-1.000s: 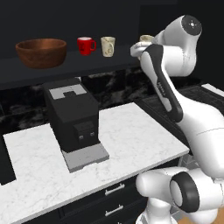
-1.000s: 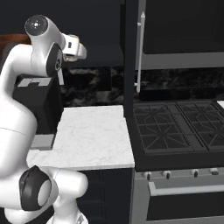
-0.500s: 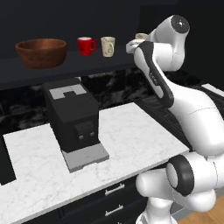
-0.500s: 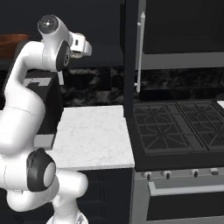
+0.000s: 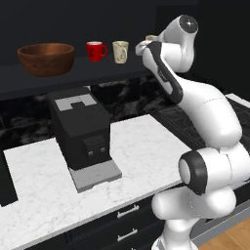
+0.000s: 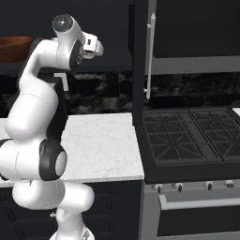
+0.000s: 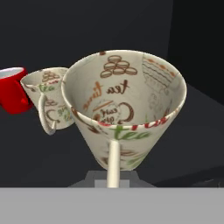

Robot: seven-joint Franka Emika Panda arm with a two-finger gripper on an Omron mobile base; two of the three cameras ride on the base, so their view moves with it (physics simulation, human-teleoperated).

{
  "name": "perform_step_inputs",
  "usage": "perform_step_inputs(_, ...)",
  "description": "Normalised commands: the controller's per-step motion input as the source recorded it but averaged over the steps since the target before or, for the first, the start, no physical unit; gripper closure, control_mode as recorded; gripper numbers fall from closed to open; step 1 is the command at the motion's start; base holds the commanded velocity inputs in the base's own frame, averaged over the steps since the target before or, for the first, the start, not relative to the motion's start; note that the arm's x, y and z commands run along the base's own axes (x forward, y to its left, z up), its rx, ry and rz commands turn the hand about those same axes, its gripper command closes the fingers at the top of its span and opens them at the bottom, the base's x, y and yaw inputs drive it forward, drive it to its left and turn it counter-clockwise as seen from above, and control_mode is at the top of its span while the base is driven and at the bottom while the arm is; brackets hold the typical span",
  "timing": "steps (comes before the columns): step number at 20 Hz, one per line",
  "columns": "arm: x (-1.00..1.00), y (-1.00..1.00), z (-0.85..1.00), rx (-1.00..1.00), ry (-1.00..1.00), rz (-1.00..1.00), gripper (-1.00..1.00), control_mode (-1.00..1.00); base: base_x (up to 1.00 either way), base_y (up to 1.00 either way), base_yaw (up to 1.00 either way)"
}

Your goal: Gather all objects into one cabinet and sort the glasses and bowls to opposite sides.

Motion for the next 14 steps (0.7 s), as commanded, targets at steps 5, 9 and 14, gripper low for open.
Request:
perform_step_inputs(5, 0.38, 0.0, 0.0, 0.0, 0.02, 0.01, 1.0, -1.0, 0.0, 0.0, 0.0)
perform_step_inputs(9, 0.06, 0.03, -0.01, -0.02, 0.0, 0.02, 1.0, -1.0, 0.0, 0.0, 0.0)
perform_step_inputs(14, 0.02, 0.17, -0.19, -0.08, -0.02, 0.02, 1.0, -1.0, 0.0, 0.0, 0.0)
